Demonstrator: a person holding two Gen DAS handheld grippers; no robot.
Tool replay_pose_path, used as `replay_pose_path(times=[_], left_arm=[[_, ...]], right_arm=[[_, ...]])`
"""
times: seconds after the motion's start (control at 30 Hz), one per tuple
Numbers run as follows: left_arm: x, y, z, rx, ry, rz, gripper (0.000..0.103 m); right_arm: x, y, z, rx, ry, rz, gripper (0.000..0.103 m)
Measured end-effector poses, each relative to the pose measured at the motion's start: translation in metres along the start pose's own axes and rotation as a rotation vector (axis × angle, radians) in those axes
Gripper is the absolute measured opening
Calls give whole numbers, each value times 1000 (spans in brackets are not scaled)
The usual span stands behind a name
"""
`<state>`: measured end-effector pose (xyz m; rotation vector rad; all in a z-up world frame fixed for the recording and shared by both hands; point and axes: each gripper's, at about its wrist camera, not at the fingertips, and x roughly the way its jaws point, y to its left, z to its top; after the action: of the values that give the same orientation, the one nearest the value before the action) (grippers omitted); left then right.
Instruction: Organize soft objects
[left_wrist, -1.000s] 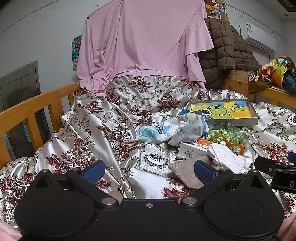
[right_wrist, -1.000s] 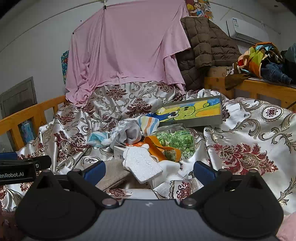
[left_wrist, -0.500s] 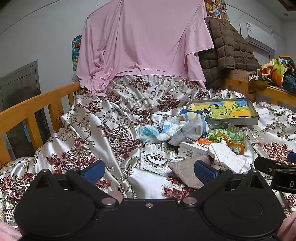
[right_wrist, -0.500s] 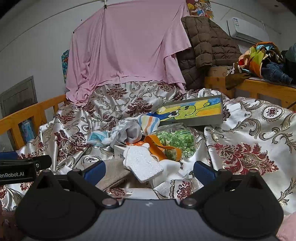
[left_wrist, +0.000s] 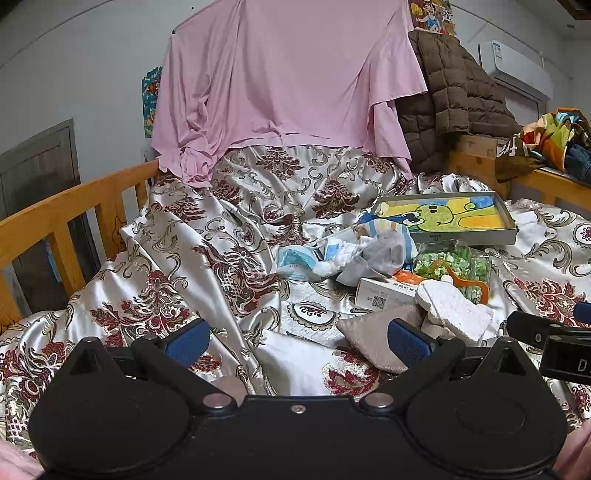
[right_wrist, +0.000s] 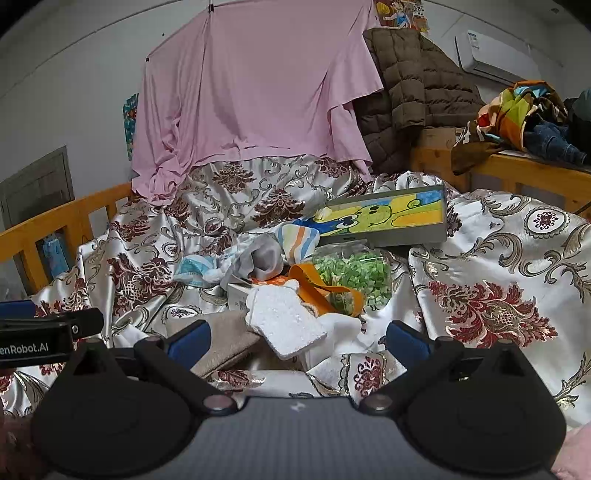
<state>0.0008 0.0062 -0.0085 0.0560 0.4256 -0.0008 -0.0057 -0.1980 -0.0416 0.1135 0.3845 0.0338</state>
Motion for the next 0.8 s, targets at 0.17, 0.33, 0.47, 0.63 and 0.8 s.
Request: replay_pose_path(times=[0.17,0.33,0.47,0.63,0.8], left_arm=[[3,2,-1,-6,16,-4,102],[16,4,1,-21,54,-30,102],[36,4,4,-11,76,-103,102],[65,4,10,-6,130,-212,102],[102,3,14,-4,202,-299,99]], right_arm=[[2,-3,5,1,22,3,103],[15,-6,11,10,93,2,103],[32,-8,15,-25,162,-14,103],[53,-9,19,-76,205,-1,103],[77,-12,24,-112,257,50,103]])
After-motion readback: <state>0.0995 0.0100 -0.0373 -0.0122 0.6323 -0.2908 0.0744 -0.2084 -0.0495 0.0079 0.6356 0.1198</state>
